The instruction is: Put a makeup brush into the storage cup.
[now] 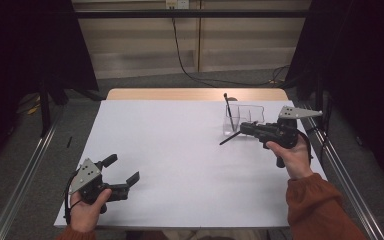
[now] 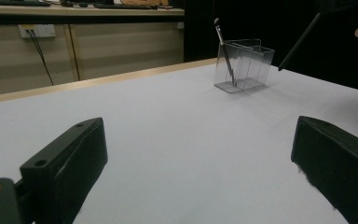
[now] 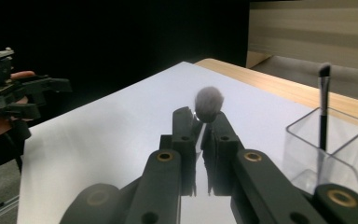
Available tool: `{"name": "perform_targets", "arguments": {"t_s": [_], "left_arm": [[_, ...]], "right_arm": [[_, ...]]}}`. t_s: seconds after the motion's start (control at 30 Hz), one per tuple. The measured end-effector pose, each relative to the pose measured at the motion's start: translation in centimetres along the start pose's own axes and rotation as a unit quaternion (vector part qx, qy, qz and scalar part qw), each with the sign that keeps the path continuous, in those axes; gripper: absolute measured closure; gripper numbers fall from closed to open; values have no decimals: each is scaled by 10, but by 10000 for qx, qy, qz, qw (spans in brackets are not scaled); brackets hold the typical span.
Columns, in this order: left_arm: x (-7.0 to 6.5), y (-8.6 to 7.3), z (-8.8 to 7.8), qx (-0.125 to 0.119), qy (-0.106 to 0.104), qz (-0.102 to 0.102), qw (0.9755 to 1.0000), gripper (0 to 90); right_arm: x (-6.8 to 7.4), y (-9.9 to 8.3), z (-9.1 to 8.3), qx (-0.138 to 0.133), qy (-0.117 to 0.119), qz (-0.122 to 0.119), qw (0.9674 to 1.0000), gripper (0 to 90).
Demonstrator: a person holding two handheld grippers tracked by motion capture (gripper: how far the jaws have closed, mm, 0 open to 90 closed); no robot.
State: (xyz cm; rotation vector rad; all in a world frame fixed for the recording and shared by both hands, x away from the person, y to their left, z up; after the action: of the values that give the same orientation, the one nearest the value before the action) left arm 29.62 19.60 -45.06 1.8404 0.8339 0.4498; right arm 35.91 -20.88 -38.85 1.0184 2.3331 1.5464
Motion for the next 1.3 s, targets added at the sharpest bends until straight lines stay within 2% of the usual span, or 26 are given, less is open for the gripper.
{"name": "perform_targets", "arguments": {"t_s": [0.37, 0.77, 1.1, 1.3], "left_arm": [[2, -1, -2, 7, 0, 31, 10000, 38], [4, -1, -2, 21, 28, 28, 10000, 38], [4, -1, -1, 44, 4, 55, 10000, 38], [4, -1, -1, 46, 2, 68, 10000, 39]], "right_arm": [[-21, 24, -14, -85, -293, 49, 9995, 834], [-33, 57, -24, -130, -541, -76, 9984, 834], [-52, 60, -12, 154, -784, 29, 9968, 834], [-59, 65, -4, 301, -938, -14, 9951, 834]]}}
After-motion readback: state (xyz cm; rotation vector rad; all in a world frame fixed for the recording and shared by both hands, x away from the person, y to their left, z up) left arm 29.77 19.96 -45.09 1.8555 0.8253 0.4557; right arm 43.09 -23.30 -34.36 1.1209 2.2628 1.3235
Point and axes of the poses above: each handheld gripper's, and its own axes: z roughly forward along the jaws, y roughly out of its top, x roughly to its left, the point moved 7 cm from there along z, roughly forward along the jaws, and after that the axes turned 11 degrees about x, right-handed, at the moved point
